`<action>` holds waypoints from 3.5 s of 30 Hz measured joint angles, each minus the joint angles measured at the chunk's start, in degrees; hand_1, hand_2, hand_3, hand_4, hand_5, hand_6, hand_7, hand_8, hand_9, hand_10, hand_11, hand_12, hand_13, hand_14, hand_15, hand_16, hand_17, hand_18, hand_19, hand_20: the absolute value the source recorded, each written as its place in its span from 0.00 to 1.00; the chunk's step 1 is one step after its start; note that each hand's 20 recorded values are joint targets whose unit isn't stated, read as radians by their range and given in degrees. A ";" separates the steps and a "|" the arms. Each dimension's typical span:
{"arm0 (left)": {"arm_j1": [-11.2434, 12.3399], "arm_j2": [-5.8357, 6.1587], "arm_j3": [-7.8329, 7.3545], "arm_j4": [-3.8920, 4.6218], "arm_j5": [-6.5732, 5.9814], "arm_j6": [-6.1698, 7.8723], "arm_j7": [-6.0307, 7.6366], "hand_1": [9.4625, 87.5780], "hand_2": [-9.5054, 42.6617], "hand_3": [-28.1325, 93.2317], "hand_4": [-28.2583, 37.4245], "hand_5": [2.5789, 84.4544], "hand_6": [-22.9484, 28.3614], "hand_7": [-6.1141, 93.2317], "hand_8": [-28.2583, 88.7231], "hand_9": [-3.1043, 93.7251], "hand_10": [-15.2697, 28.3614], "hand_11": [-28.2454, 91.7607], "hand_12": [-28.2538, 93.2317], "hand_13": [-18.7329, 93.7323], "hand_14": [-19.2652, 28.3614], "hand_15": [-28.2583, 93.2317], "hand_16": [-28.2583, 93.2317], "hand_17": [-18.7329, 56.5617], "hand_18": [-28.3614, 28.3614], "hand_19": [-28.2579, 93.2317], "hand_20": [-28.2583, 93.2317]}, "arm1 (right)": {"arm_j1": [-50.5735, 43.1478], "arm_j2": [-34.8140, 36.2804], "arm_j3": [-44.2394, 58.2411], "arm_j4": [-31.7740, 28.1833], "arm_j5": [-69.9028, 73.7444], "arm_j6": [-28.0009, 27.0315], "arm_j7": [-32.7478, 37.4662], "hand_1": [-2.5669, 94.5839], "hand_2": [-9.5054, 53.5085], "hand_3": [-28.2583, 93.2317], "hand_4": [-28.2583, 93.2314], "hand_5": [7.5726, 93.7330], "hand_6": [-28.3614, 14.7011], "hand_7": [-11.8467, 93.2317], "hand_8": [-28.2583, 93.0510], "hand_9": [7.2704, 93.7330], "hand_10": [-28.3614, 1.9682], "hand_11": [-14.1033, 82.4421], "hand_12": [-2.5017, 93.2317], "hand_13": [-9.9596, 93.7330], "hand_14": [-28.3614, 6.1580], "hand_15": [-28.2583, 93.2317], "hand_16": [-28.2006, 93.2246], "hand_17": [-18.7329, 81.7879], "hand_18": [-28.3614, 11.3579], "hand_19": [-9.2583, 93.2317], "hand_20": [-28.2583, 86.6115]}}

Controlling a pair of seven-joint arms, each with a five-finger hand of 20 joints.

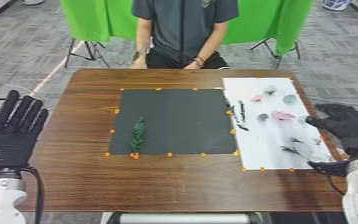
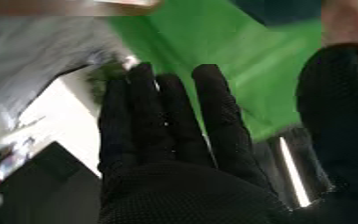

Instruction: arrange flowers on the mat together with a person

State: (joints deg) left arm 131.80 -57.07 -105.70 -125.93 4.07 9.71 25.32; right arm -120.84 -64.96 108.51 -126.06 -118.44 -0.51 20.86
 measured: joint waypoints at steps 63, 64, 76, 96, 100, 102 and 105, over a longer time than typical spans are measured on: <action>-0.67 0.98 1.68 0.66 1.89 1.59 -5.85 0.20 0.47 0.82 0.00 0.48 0.59 0.13 0.16 0.39 0.65 0.37 0.27 0.40 0.66 0.38 0.18 0.23 0.68 0.42 0.31 | 8.14 6.02 -16.64 0.69 6.44 13.42 28.82 0.55 0.00 0.86 0.08 0.72 0.61 0.58 0.36 0.73 0.52 0.72 0.67 0.69 0.32 0.87 0.66 0.50 0.07 0.89 0.55; -0.68 1.02 1.69 0.66 1.89 1.59 -5.85 0.20 0.47 0.82 0.00 0.48 0.59 0.13 0.16 0.39 0.65 0.36 0.27 0.40 0.66 0.38 0.18 0.23 0.68 0.42 0.31 | 8.96 6.07 -17.67 0.64 6.27 14.03 28.79 0.55 0.00 0.86 0.08 0.73 0.60 0.58 0.36 0.73 0.52 0.72 0.67 0.69 0.32 0.87 0.66 0.50 0.07 0.89 0.55; -1.70 1.58 2.40 0.65 1.82 1.64 -6.54 0.20 0.46 0.82 0.00 0.49 0.59 0.14 0.16 0.40 0.66 0.37 0.27 0.41 0.66 0.39 0.18 0.23 0.68 0.42 0.31 | 25.85 4.11 -38.48 7.39 -1.22 22.08 31.35 0.56 0.00 0.85 0.08 0.75 0.59 0.56 0.37 0.73 0.49 0.72 0.66 0.69 0.29 0.88 0.65 0.51 0.02 0.92 0.53; -3.85 2.90 5.12 0.73 -0.02 4.83 -6.64 0.21 0.46 0.83 0.00 0.50 0.60 0.14 0.16 0.40 0.66 0.37 0.27 0.41 0.66 0.39 0.18 0.23 0.68 0.42 0.31 | 41.20 -7.98 -60.47 19.16 -0.44 17.36 37.70 0.57 0.00 0.85 0.06 0.76 0.58 0.54 0.37 0.73 0.46 0.72 0.65 0.71 0.25 0.88 0.63 0.52 0.00 0.96 0.48; -4.21 3.10 5.76 0.94 -0.51 4.80 -6.56 0.21 0.45 0.83 0.00 0.50 0.60 0.15 0.16 0.41 0.66 0.37 0.27 0.42 0.66 0.39 0.18 0.23 0.68 0.42 0.31 | 42.36 -9.73 -62.61 21.02 1.59 16.41 38.65 0.58 0.00 0.85 0.06 0.76 0.57 0.54 0.37 0.73 0.44 0.72 0.65 0.71 0.24 0.88 0.63 0.52 0.00 0.96 0.48; -4.39 3.24 5.98 1.03 -0.67 4.80 -6.52 0.21 0.45 0.83 0.00 0.50 0.60 0.14 0.16 0.41 0.66 0.37 0.27 0.42 0.66 0.39 0.18 0.23 0.68 0.42 0.31 | 43.14 -10.49 -63.71 22.33 1.92 16.02 39.22 0.58 0.00 0.85 0.06 0.75 0.57 0.54 0.37 0.73 0.44 0.72 0.65 0.71 0.24 0.88 0.63 0.52 0.00 0.96 0.48; -4.70 3.45 6.35 1.18 -0.84 4.80 -6.51 0.21 0.45 0.83 0.00 0.50 0.60 0.15 0.16 0.41 0.66 0.38 0.27 0.42 0.66 0.39 0.18 0.23 0.68 0.42 0.31 | 44.14 -11.23 -64.89 23.26 1.90 15.64 39.88 0.57 0.00 0.85 0.06 0.74 0.56 0.53 0.37 0.72 0.42 0.72 0.65 0.71 0.23 0.89 0.63 0.52 0.00 0.96 0.48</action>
State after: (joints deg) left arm 127.10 -53.62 -99.35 -124.75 3.23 14.52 18.81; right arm -76.71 -76.19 43.61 -102.80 -116.54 15.14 60.74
